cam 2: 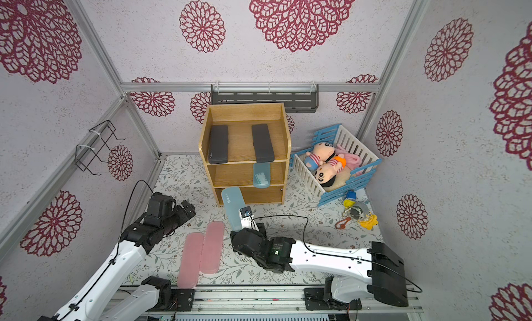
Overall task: Place the pencil cases on the shelf according to color
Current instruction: Place the pencil case on the shelf.
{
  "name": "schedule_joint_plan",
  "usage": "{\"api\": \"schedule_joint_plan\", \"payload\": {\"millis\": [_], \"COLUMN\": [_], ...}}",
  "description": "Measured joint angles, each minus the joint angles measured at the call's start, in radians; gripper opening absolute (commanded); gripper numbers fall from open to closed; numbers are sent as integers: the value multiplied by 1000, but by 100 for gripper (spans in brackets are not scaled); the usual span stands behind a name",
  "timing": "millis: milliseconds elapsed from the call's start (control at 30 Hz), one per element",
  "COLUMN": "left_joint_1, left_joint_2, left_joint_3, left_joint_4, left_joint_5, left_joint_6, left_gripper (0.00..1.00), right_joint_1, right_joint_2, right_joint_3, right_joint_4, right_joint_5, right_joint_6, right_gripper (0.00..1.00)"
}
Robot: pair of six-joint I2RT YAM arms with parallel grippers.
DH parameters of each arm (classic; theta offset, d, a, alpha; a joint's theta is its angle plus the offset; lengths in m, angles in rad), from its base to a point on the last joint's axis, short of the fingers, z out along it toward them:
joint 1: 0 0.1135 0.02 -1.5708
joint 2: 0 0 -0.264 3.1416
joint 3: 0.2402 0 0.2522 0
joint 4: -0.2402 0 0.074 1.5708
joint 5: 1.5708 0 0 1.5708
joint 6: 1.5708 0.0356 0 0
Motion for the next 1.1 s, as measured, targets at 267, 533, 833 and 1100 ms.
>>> {"api": "schedule_joint_plan", "payload": {"millis": [267, 533, 833, 1100], "left_joint_1": [0, 0, 0, 0], "left_joint_2": [4, 44, 102, 103], "left_joint_3": [0, 0, 0, 6], "left_joint_4": [7, 29, 49, 49], "left_joint_5": [5, 12, 27, 29], "left_joint_6": [0, 10, 37, 57], "left_gripper": [97, 97, 97, 97], "right_joint_1": [-197, -306, -309, -303], "right_joint_2": [210, 478, 519, 451], "right_joint_3": [226, 512, 605, 518], "right_joint_4": [15, -22, -69, -80], "right_joint_5": [-47, -118, -161, -175], "right_joint_6": [-55, -92, -79, -72], "right_gripper": [64, 76, 96, 97]}}
